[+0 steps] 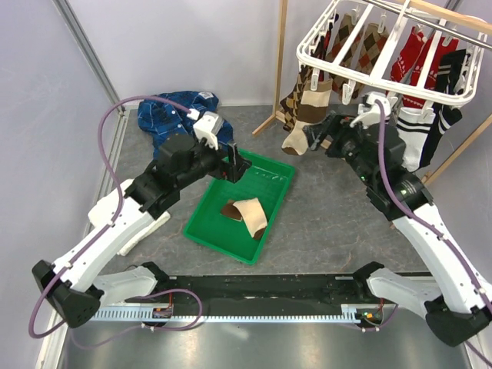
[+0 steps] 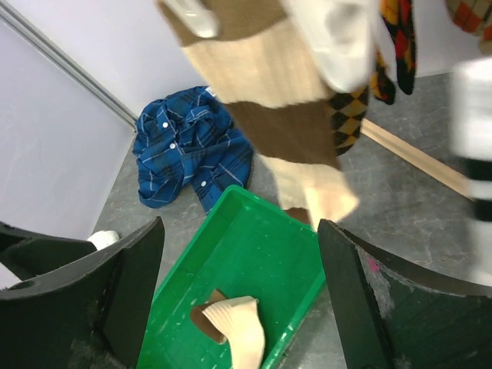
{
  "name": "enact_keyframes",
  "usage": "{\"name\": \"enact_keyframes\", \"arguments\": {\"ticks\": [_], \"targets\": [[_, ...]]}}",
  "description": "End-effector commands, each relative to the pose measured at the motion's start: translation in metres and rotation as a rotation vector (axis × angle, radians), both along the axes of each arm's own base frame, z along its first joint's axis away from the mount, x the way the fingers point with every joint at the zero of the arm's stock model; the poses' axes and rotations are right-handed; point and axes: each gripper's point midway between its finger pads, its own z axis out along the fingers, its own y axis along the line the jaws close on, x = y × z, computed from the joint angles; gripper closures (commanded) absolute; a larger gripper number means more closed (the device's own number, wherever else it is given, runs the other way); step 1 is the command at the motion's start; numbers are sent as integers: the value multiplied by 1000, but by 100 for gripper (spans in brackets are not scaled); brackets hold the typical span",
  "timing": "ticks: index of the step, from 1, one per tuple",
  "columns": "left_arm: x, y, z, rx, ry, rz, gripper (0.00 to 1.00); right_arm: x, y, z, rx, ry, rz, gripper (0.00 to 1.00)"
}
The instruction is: Remove the socks clipped to the hanger
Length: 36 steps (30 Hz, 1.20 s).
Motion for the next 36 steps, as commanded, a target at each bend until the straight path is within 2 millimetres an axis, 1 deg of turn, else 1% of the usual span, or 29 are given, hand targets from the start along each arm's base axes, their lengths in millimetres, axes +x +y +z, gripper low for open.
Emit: {"name": "enact_keyframes", "arguments": {"ticks": [1, 2, 3, 4, 5, 6, 7, 8, 9, 10, 11, 12, 15, 18, 20, 21, 22, 25, 27, 28, 30, 31, 32, 33, 35, 36], "targets": [[3, 20, -2, 18, -138, 57, 8, 12, 9, 28, 16, -47, -129, 12], [3, 25, -6, 15, -148, 80, 8, 18, 12, 22, -12, -36, -167, 12], [-1, 28, 2, -14, -171, 85, 8, 21, 13, 24, -17, -40, -187, 12], [-4, 29, 1, -19, -169, 80, 8, 24, 14, 23, -24, -38, -204, 12], [-7, 29, 3, -26, -174, 76, 8, 31, 19, 17, -44, -27, -222, 12], [-7, 32, 5, -28, -181, 85, 8, 35, 14, 21, -45, -38, -274, 12], [-8, 35, 7, -32, -190, 97, 8, 39, 13, 20, -54, -37, -307, 12], [-7, 39, 9, -33, -196, 114, 8, 45, 18, 12, -78, -23, -324, 12], [-8, 40, 10, -37, -198, 116, 8, 48, 13, 15, -83, -26, -373, 12], [-9, 40, 10, -41, -199, 117, 8, 49, 15, 14, -84, -23, -386, 13], [-12, 38, 10, -51, -194, 104, 9, 53, 18, 11, -92, -16, -398, 13], [-12, 37, 10, -52, -191, 96, 9, 54, 14, 11, -97, -19, -439, 14], [-17, 34, 14, -66, -195, 72, 9, 62, 16, 5, -125, -11, -474, 17], [-18, 35, 15, -64, -203, 69, 9, 68, 16, 1, -147, -15, -502, 22], [-18, 35, 15, -60, -206, 67, 9, 70, 11, -1, -173, -19, -534, 25], [-18, 35, 15, -60, -208, 66, 9, 71, 10, -2, -182, -21, -546, 28], [-19, 36, 16, -61, -209, 66, 9, 71, 6, -3, -196, -24, -567, 36], [-19, 36, 16, -60, -212, 66, 10, 76, 5, -8, -215, -27, -589, 46], [-20, 37, 17, -60, -217, 65, 10, 76, 5, -9, -223, -27, -588, 51], [-20, 37, 17, -57, -216, 65, 10, 75, 5, -6, -223, -31, -584, 59], [-20, 37, 16, -56, -217, 63, 10, 74, 4, -6, -241, -36, -576, 71], [-20, 37, 15, -56, -214, 63, 11, 72, 3, -4, -247, -40, -574, 83], [-22, 35, 15, -60, -213, 49, 11, 70, 1, -3, -264, -44, -561, 98], [-23, 34, 15, -62, -210, 40, 11, 68, 2, -2, -266, -46, -540, 100], [-25, 31, 14, -61, -204, 22, 11, 63, 1, 4, -253, -65, -494, 100], [-26, 30, 14, -65, -203, 19, 11, 62, 6, 4, -260, -71, -445, 100]]}}
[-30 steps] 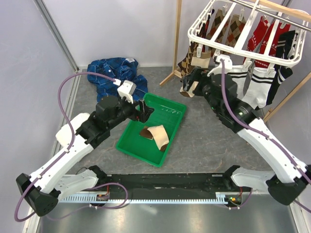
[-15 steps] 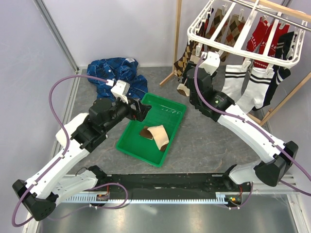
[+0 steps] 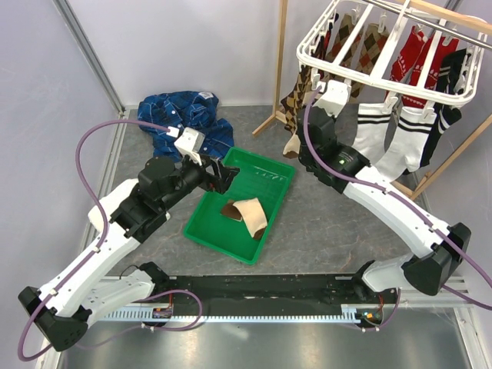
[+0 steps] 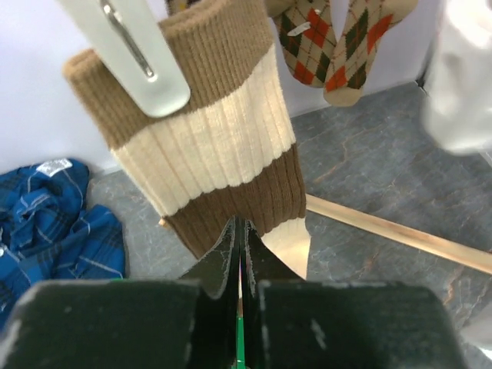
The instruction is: Remove the socks clipped to the hanger
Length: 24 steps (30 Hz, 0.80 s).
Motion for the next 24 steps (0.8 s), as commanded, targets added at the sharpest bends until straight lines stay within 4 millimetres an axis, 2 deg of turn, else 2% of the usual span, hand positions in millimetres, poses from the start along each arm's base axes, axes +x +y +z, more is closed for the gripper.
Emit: {"name": "enact_keyframes", "arguments": {"ticks": [1, 5, 6, 8, 9, 12, 16, 17, 18, 20, 23, 24], "targets": [[-4, -6, 8, -6, -47, -48, 11, -15, -5, 30, 16, -64, 107, 100], [-7, -11, 7, -9, -39, -82, 11, -25, -6, 26, 28, -53, 150, 100], [-7, -11, 7, -9, -39, -82, 11, -27, -5, 26, 55, -50, 154, 96], [-6, -9, 8, -4, -53, -71, 11, -33, -2, 25, 80, -31, 181, 77], [-5, -7, 8, -2, -56, -62, 11, -35, -2, 26, 124, -32, 179, 60], [-3, -1, 12, -5, -71, -28, 11, -40, 4, 25, 179, -30, 193, 47], [-5, 1, 13, -8, -76, -23, 11, -37, 10, 19, 225, -19, 148, 33], [-6, 2, 14, -11, -78, -23, 11, -36, 12, 19, 224, -19, 140, 26], [-5, 2, 13, -10, -76, -22, 11, -33, 19, 17, 216, -15, 137, 25], [-5, 2, 14, -12, -77, -21, 11, -28, 13, 16, 195, -30, 59, 21], [-5, 3, 16, -14, -85, -16, 11, -14, 13, 7, 156, -27, -26, 20], [-6, 4, 17, -16, -87, -15, 11, -10, 15, 10, 158, -36, -33, 20]]}}
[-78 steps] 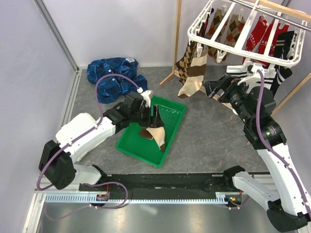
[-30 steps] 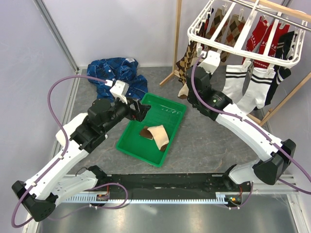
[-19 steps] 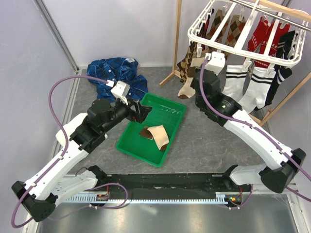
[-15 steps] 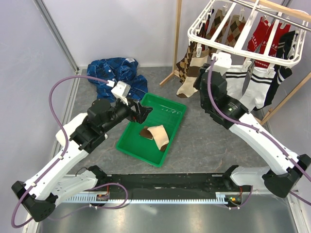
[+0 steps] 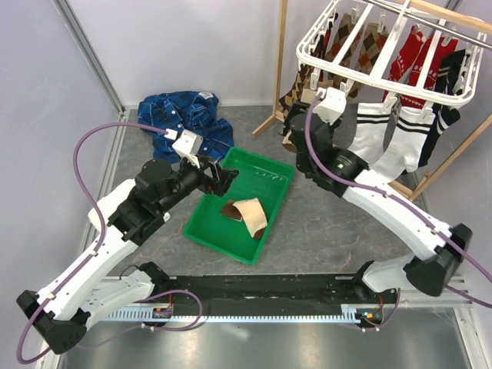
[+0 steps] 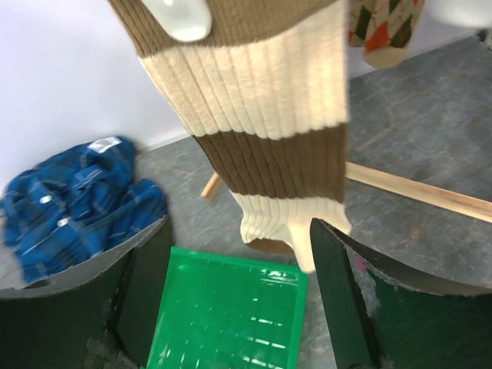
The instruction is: Remove the socks clipped to the hanger
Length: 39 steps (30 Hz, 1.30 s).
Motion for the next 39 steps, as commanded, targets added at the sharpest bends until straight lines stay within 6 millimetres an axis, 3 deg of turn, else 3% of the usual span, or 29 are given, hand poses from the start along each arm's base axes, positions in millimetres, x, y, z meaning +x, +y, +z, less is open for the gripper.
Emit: {"name": "enact_keyframes", "arguments": {"ticks": [1, 5, 18, 21, 22, 30, 35, 36, 39], "targets": [[2, 4, 15, -3, -77, 16, 11, 16, -6, 12, 10, -43, -137, 19], [1, 7, 19, -9, -87, 22, 11, 29, 1, 3, -36, -24, -179, 19], [1, 7, 20, -14, -91, 24, 11, 42, -18, -15, -154, -5, -347, 24], [1, 7, 20, -15, -89, 26, 11, 48, -23, -20, -177, 12, -349, 43], [1, 7, 20, -15, -89, 24, 11, 46, -23, -20, -177, 12, -349, 56], [1, 6, 27, -10, -104, 14, 11, 32, -17, -6, -184, 27, -165, 98], [-11, -17, 41, -50, -80, -124, 11, 9, -13, 24, -109, -32, -6, 100], [-12, -20, 51, -63, -92, -139, 11, 6, -10, 30, -83, -43, 29, 100], [-7, -38, 55, -57, -79, -203, 11, -8, -7, 46, -24, -73, 102, 100]]}}
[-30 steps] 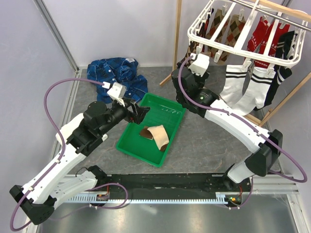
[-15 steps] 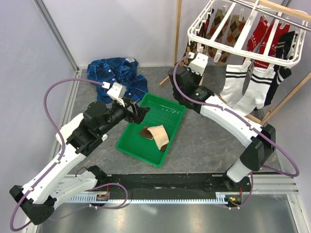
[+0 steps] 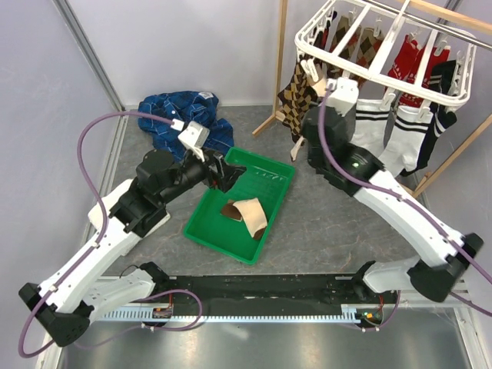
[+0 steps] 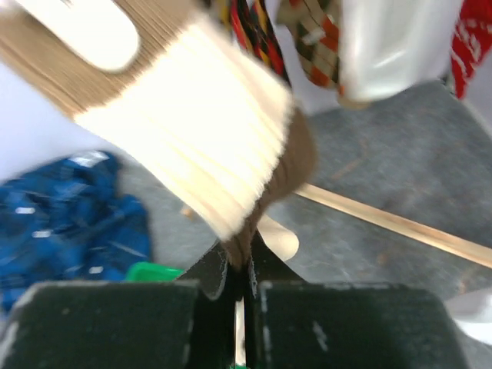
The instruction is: Remove the socks clipped to the hanger
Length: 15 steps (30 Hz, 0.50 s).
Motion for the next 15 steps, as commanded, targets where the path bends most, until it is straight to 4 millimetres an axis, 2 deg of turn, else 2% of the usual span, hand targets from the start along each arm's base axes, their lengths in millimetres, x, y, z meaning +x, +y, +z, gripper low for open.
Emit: {"name": "enact_keyframes", "arguments": {"ticks": [1, 7, 11, 14, 15], "targets": [[3, -30, 32, -38, -41, -125, 11, -22, 10, 37, 107, -73, 163, 100], [6, -67, 55, -85, -72, -257, 11, -37, 23, 41, 183, -76, 277, 100], [10, -91, 53, -97, -79, -298, 10, -45, 30, 43, 238, -73, 329, 100], [10, -107, 60, -106, -119, -331, 9, -49, 33, 45, 288, -77, 348, 100], [15, -114, 53, -84, -117, -333, 9, -50, 34, 46, 298, -81, 353, 100]]}}
